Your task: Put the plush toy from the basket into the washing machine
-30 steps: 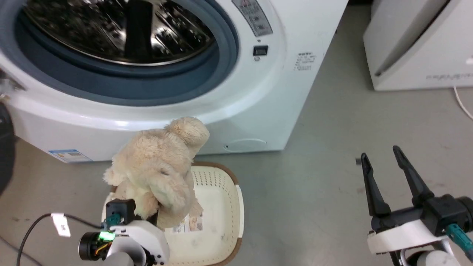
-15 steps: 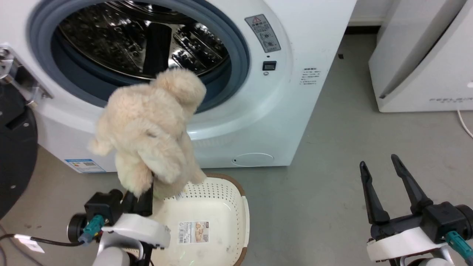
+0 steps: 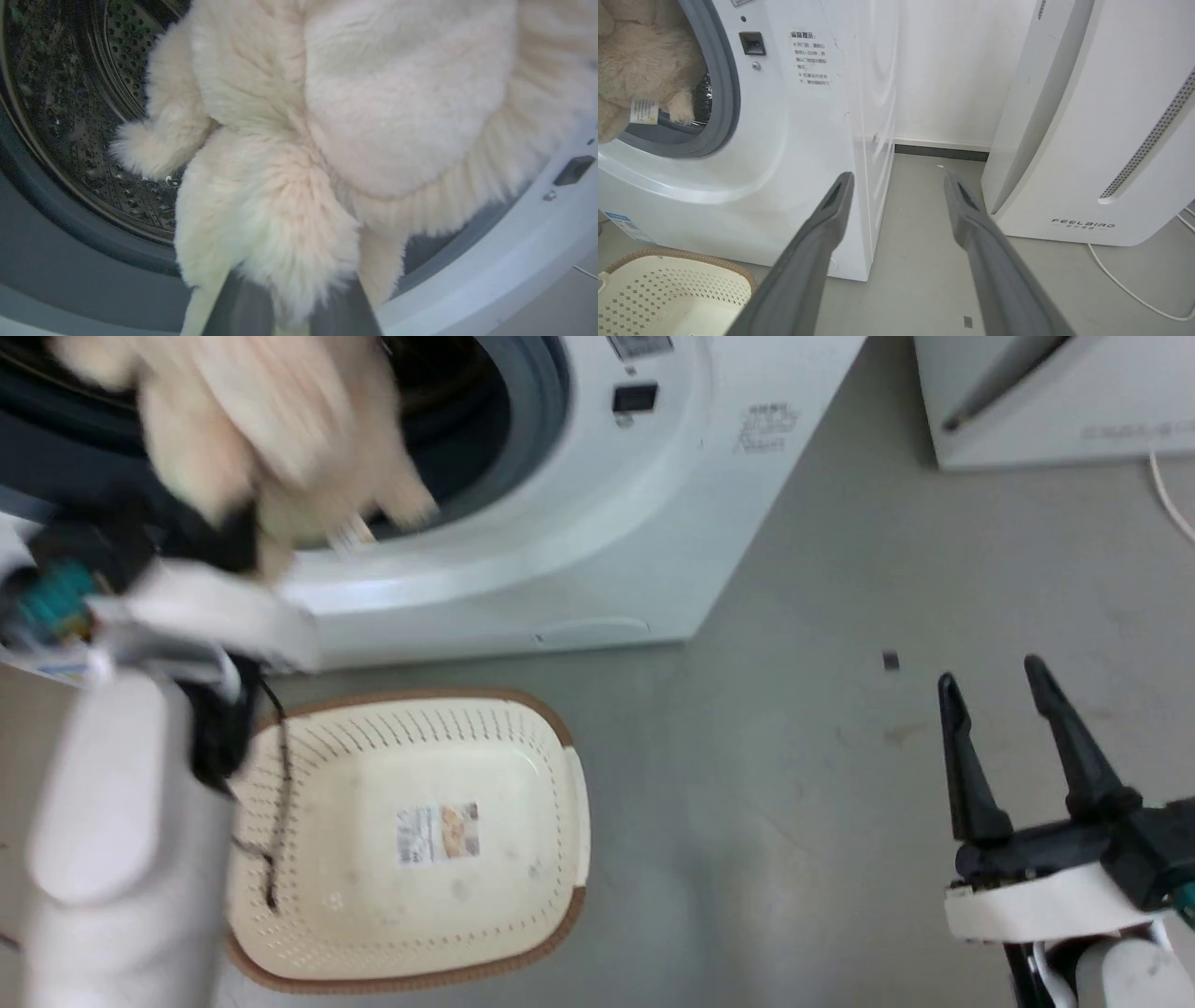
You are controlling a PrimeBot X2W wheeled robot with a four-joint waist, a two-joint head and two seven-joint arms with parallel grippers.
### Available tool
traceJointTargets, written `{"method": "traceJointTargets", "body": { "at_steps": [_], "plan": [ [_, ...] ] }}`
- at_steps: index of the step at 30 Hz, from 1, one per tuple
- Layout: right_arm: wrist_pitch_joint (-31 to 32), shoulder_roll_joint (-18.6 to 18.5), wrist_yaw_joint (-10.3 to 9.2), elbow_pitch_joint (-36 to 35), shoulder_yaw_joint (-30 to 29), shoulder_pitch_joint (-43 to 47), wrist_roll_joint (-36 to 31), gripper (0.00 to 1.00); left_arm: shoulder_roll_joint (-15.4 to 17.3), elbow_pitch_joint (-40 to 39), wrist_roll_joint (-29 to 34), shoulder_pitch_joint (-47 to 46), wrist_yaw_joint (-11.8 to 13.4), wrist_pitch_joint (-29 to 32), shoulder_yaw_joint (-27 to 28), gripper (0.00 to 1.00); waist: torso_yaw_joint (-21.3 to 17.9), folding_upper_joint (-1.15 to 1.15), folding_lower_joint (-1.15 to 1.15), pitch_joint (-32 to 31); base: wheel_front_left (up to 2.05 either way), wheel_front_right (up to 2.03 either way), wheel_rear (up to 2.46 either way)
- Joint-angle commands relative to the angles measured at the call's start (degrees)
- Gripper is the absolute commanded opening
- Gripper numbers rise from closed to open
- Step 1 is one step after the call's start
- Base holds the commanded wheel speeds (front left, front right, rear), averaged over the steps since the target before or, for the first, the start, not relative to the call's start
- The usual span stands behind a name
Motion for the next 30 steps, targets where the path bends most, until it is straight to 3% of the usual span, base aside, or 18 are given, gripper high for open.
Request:
{"method": "traceJointTargets", "body": {
  "at_steps": [1,10,14,22,30],
  "plan": [
    [-0.2,0.0,-0.05,-0.6,0.0,-1.3,0.5,1.0,1.4,0.1,-0.4,-3.5,-0.3,1.0,0.4,0.0,-3.0,0.0,0.0,5.4,0.0,0.0,0.0],
    [-0.2,0.0,-0.05,-1.6,1.3,-4.7,2.7,1.0,12.2,7.0,1.1,-25.3,-1.8,12.6,-2.1,0.0,-7.1,0.0,0.0,13.9,0.0,0.0,0.0],
    [-0.2,0.0,-0.05,-1.5,1.9,-6.1,4.0,1.0,15.3,12.0,0.8,-33.5,-2.1,16.8,-4.2,0.0,-8.6,0.0,0.0,16.8,0.0,0.0,0.0],
    [-0.2,0.0,-0.05,-1.2,3.4,-7.5,5.1,1.0,19.1,21.6,-0.6,-43.9,-2.3,24.0,-12.7,0.0,-10.0,0.0,0.0,20.6,0.0,0.0,0.0],
    [-0.2,0.0,-0.05,-1.2,3.3,-7.8,5.2,1.0,20.0,27.0,-7.1,-46.3,-2.3,26.8,-23.9,0.0,-9.7,0.0,0.0,22.0,0.0,0.0,0.0]
  ]
}}
